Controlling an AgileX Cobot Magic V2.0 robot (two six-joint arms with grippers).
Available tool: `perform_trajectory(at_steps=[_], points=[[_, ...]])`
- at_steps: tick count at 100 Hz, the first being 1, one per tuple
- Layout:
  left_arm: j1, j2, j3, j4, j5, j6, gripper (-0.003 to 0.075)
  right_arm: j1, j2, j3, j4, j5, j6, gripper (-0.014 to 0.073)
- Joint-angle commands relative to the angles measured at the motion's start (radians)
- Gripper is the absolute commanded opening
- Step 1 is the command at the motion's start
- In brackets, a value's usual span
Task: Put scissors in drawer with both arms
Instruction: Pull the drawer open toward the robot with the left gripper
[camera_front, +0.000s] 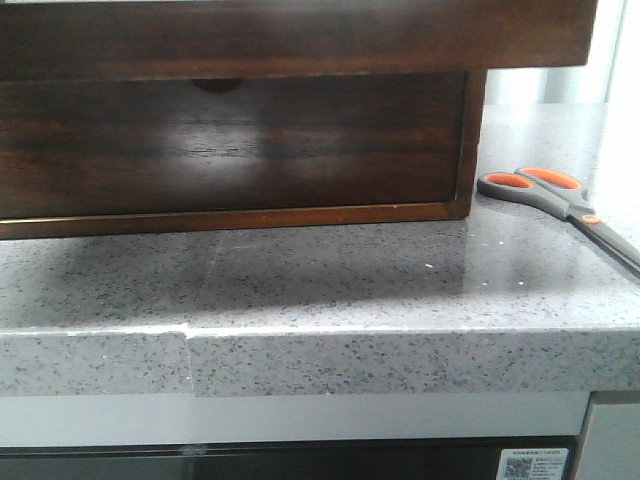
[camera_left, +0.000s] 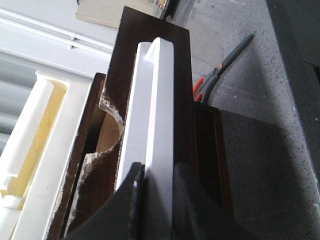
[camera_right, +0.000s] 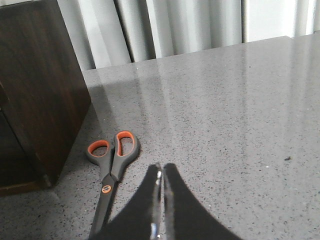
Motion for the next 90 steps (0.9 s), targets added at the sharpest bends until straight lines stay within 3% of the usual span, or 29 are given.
perform_trajectory(at_steps=[1, 27, 47, 54, 90], points=[[-0.01, -0.019, -0.039, -0.025, -0.102, -0.01, -0.0022, -0.001, 0.018, -0.032, 0.002, -0.082, -0.007, -0.005], [-0.01, -0.019, -0.039, -0.025, -0.028, -0.01, 0.0002, -0.001, 0.018, -0.032, 0.002, -0.082, -0.007, -0.005], [-0.01, -0.015, -0.039, -0.025, -0.005, -0.01, 0.0276, -0.001, 0.018, -0.032, 0.002, -0.082, -0.007, -0.005], [-0.01, -0.013, -0.039, -0.025, -0.005, -0.01, 0.0337, -0.001, 0.018, -0.032, 0.002, -0.082, -0.007, -0.005], [-0.01, -0.012, -0.039, -0.025, -0.135, -0.014, 0.0346, -0.001, 0.018, -0.032, 0.002, -0.082, -0.007, -0.005]])
